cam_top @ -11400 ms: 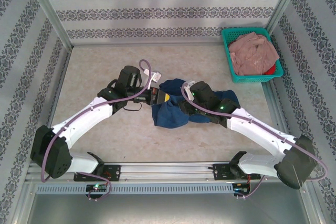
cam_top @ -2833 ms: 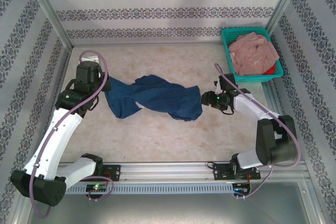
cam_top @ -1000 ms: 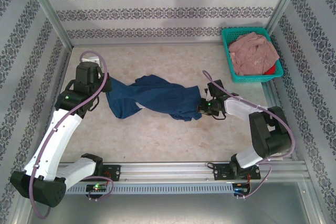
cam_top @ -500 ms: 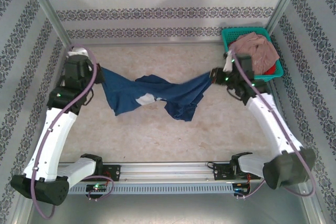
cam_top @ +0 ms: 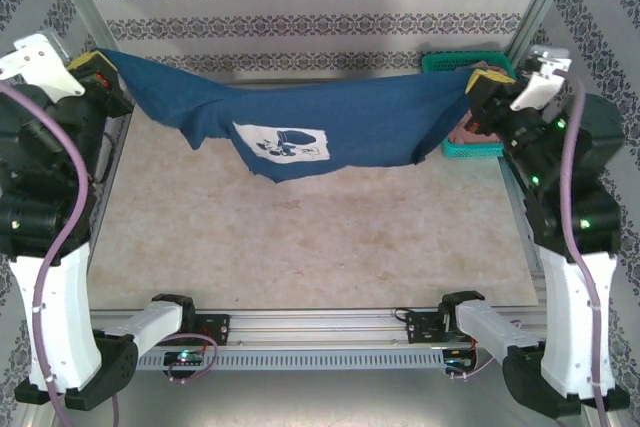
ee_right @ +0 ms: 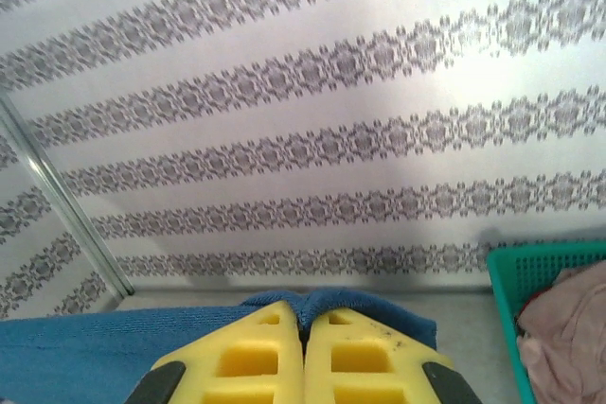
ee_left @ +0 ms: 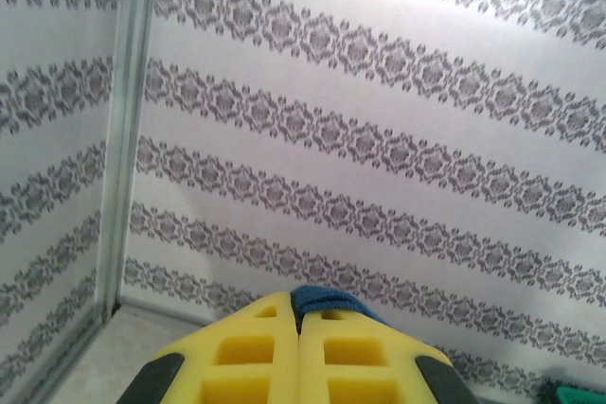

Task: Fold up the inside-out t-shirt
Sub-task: Flatten out the T-shirt at the center of the table.

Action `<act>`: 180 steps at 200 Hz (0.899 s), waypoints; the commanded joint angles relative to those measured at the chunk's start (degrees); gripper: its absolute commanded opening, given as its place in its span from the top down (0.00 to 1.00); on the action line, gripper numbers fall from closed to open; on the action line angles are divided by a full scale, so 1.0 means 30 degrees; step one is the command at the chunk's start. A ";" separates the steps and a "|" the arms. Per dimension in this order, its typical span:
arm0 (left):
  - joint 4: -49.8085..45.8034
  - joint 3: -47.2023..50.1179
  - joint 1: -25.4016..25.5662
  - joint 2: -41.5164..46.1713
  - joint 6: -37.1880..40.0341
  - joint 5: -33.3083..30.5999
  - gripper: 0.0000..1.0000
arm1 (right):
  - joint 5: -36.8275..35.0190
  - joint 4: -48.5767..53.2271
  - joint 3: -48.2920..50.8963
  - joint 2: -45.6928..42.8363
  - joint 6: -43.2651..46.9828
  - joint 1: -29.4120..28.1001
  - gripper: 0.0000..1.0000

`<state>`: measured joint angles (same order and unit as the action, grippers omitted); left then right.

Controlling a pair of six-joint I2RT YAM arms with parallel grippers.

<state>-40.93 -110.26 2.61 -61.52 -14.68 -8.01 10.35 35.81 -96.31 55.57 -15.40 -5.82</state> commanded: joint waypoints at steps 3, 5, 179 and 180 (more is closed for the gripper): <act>-0.1457 -0.1773 -0.0163 -0.0613 0.1628 -0.0829 1.00 | -0.0167 0.0858 -0.0306 -0.0542 0.0557 0.0067 1.00; -0.1514 -0.1839 -0.0166 -0.0690 0.1659 -0.0841 1.00 | -0.0168 0.0863 -0.0220 -0.0596 0.0561 0.0081 1.00; -0.1540 -1.3517 -0.1661 -1.3351 0.1318 0.1877 1.00 | -0.0751 -0.5554 -0.4481 0.8682 -0.0791 0.0038 1.00; -0.1536 -1.3607 -0.1661 -1.3371 0.1318 0.1907 1.00 | -0.0738 -0.5523 -0.4543 0.8687 -0.0774 0.0038 1.00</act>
<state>-44.88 -140.99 -1.32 -101.47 -11.92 -4.67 8.73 24.45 -102.19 82.41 -16.67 -5.85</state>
